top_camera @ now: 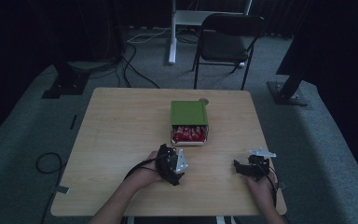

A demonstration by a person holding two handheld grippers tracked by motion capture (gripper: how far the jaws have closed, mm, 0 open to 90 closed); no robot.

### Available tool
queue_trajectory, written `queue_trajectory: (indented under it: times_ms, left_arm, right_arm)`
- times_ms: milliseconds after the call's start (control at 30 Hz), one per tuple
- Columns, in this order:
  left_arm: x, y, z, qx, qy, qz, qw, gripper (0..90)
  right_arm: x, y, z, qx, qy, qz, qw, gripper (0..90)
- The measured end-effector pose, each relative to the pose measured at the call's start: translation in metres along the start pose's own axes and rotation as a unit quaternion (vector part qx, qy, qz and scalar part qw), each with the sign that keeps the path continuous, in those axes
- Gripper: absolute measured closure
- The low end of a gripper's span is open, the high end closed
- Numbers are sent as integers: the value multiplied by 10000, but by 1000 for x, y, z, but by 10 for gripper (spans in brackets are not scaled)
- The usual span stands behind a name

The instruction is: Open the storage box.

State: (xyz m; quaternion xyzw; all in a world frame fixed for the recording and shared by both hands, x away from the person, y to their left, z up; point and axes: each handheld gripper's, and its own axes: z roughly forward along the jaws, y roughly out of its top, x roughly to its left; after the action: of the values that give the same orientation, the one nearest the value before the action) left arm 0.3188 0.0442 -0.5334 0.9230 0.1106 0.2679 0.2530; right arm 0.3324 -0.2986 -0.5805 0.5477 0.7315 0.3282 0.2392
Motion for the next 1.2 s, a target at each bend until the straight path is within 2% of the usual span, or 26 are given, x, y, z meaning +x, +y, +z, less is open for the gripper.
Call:
queue_trajectory:
  times_ms: [100, 133, 167, 200, 300, 333, 367, 400, 500, 533, 567, 600, 633, 667, 700, 733, 767, 800, 833, 867, 900, 933, 1067, 1100, 1200]
  left_arm:
    - [0, 3, 2, -18, -4, 27, 10000, 66]
    - [-1, 8, 4, -3, 86, 170, 9998, 67]
    - [-1, 8, 4, -3, 86, 170, 9998, 67]
    - [-1, 12, 6, 19, 145, 298, 9994, 67]
    - [-1, 16, 8, 43, 131, 376, 9992, 79]
    - [-3, 19, 13, 166, 273, 603, 9977, 79]
    - [-3, 19, 13, 166, 273, 603, 9977, 80]
    - [-4, 21, 16, 222, 370, 718, 9965, 80]
    - [-4, 23, 18, 225, 461, 741, 9959, 80]
    - [-2, 25, 19, 233, 594, 823, 9946, 83]
    - [-2, 25, 19, 233, 594, 823, 9946, 126]
    - [-2, 26, 19, 239, 701, 893, 9932, 144]
    - [-2, 26, 19, 239, 701, 893, 9932, 151]
    - [-2, 28, 20, 319, 816, 1013, 9910, 155]
    - [-2, 28, 20, 319, 816, 1013, 9910, 168]
    - [-2, 30, 21, 377, 997, 1137, 9878, 171]
    - [-2, 30, 21, 377, 997, 1137, 9878, 200]
    - [-2, 31, 22, 430, 1156, 1172, 9854, 224]
    - [-2, 31, 22, 430, 1156, 1172, 9854, 247]
    - [-2, 31, 25, 530, 1220, 1261, 9831, 257]
    - [-2, 31, 25, 530, 1220, 1261, 9831, 286]
    - [-2, 31, 27, 596, 1278, 1316, 9812, 334]
    - [-2, 33, 30, 657, 1265, 1349, 9806, 425]
    - [-2, 34, 30, 701, 1275, 1412, 9792, 425]
    - [-2, 36, 33, 756, 1267, 1455, 9783, 457]
  right_arm:
    - [0, 0, 0, 0, 0, -1, 10000, 110]
    - [0, 0, 0, 0, 0, 0, 10000, 110]
    - [0, 0, 0, 0, 0, 0, 10000, 110]
    - [0, 0, 0, 0, 1, 1, 10000, 110]
    - [0, 0, 0, 0, 0, -1, 10000, 110]
    - [0, 0, 0, -1, 0, -1, 10000, 111]
    - [0, 0, 0, -1, 0, -1, 10000, 111]
    - [0, 0, 0, -9, -6, 2, 10000, 114]
    - [0, 0, 0, -9, -6, -5, 10000, 114]
    - [0, 0, 0, -9, -7, 2, 10000, 114]
    - [0, 0, 0, -9, -7, 2, 10000, 114]
    - [0, 0, 0, -7, -6, -3, 10000, 114]
    - [0, 0, 0, -7, -6, -3, 10000, 114]
    - [0, 0, 0, -10, -7, 1, 10000, 114]
    - [0, 0, 0, -10, -7, 1, 10000, 114]
    - [0, 0, 0, -10, -7, 0, 10000, 114]
    - [0, 0, 0, -10, -7, 0, 10000, 114]
    - [0, 0, 0, -9, -8, -3, 10000, 114]
    - [0, 0, 0, -9, -7, 2, 10000, 114]
    - [0, 0, 0, -9, -8, 3, 10000, 114]
    - [0, 0, 0, -9, -8, 3, 10000, 114]
    - [0, 0, 0, -7, -7, 5, 10000, 115]
    - [0, 0, 0, -7, -8, 8, 10000, 114]
    - [0, 0, 0, -7, -8, 8, 10000, 114]
    - [0, 0, 0, -8, -8, 8, 10000, 114]
